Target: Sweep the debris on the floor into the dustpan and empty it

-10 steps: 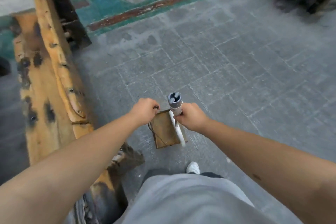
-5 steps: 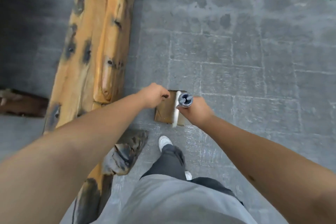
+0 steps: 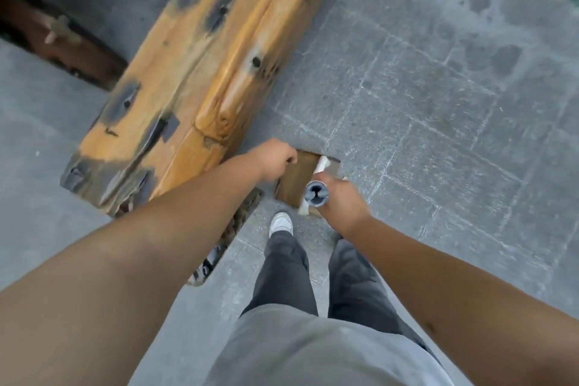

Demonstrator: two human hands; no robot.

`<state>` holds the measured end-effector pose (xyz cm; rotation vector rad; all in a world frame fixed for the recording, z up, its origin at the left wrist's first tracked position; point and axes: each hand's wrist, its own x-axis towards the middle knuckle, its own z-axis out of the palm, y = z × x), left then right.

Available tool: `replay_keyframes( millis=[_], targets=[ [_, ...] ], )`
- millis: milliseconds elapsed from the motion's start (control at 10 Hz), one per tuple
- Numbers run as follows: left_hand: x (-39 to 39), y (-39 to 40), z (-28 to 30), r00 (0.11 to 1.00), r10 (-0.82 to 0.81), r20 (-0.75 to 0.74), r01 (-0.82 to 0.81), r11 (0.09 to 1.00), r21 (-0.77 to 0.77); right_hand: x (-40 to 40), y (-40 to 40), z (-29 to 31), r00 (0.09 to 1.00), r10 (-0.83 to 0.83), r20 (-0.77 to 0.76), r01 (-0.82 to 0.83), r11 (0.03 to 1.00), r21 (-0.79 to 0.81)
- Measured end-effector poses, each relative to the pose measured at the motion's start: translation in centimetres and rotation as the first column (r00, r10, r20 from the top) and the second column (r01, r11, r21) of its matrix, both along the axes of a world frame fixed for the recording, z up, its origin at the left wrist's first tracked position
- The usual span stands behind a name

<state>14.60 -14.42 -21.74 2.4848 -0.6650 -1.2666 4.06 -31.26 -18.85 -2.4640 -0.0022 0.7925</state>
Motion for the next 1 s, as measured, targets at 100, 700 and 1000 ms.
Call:
replay_keyframes(
  millis=[100,700,1000],
  targets=[
    [-1.0,1.8,2.1,0.999,0.038,-0.027,-0.036,0.997,0.067,1.1,1.5,-0.2,0.990,0.139,0.006,-0.139,0.990,0.037],
    [-24.0,12.8,14.5,-0.293,0.956,0.016,-0.773,-0.227,-0.592,2.5,13.9,-3.2,0.890,0.450,-0.070,-0.448,0.893,0.043],
    [-28.6,12.4,16.9,-0.095,0.930,0.354,-0.894,0.076,-0.441,1.1,13.0,0.7,0.873,0.485,0.047,-0.487,0.872,0.044]
  ],
)
